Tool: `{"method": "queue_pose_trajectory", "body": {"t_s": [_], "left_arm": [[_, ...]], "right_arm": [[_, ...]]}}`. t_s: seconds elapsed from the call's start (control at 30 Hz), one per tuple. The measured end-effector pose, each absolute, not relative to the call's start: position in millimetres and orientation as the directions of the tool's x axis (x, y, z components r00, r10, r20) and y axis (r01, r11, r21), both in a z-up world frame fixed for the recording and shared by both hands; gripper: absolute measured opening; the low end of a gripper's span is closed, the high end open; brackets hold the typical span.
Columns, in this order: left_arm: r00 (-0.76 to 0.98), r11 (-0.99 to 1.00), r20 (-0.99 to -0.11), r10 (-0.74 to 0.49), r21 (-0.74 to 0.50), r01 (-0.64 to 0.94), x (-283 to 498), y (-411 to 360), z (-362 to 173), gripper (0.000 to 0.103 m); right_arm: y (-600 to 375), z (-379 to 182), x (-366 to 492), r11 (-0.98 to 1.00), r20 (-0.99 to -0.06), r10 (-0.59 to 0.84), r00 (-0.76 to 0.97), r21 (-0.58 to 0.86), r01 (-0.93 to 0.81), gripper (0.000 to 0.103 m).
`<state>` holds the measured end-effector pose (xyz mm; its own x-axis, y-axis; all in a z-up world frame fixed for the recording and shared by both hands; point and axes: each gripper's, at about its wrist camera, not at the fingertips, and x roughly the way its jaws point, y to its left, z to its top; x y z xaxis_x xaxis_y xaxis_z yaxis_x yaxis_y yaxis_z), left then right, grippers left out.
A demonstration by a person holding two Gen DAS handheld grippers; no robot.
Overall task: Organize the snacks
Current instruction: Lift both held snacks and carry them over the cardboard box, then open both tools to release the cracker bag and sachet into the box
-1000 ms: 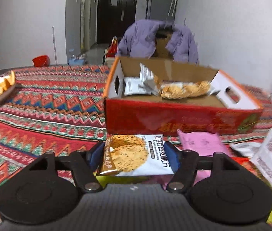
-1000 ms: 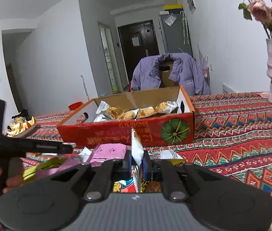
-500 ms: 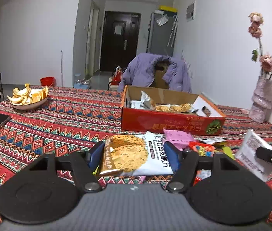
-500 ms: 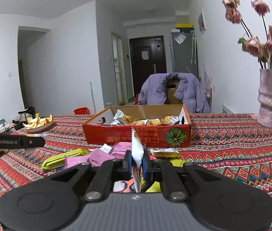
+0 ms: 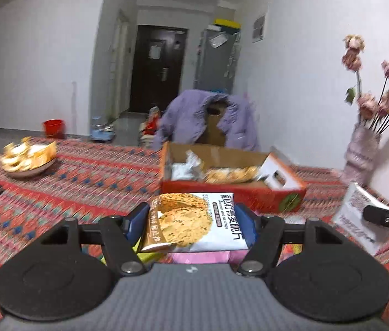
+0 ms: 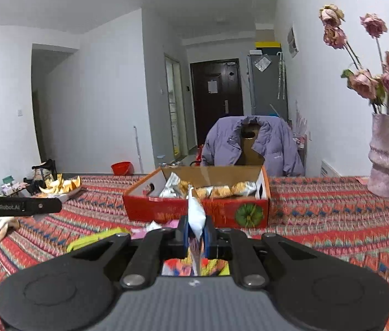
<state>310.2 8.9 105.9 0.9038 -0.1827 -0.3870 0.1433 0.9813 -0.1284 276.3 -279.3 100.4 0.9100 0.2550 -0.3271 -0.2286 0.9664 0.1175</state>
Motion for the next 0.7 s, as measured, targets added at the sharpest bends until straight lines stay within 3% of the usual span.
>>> {"method": "queue_pose_trajectory", "body": {"t_s": [0.17,0.3,0.5,0.7], "left_arm": [[0.911,0.987,-0.380,-0.158,-0.072,0.142,391,-4,124,0.069],[0.880,0.981,-0.433,-0.193,-0.086,0.173,473,-17,120,0.069],[0.825,0.990,-0.548,-0.137,-0.040,0.137,582,-37,84,0.069],[0.769,0.991,-0.630,-0.111,-0.012,0.133,639,-42,47,0.074]], "right_arm": [[-292,131,347,0.952,-0.326,0.303,0.896,0.137,-0.272,0.010],[-298,132,431,0.953,-0.391,0.297,0.871,0.173,-0.248,0.010],[-304,90,566,0.962,-0.545,0.263,0.796,0.206,-0.177,0.010],[-304,44,633,0.964,-0.617,0.255,0.744,0.225,-0.144,0.010]]}}
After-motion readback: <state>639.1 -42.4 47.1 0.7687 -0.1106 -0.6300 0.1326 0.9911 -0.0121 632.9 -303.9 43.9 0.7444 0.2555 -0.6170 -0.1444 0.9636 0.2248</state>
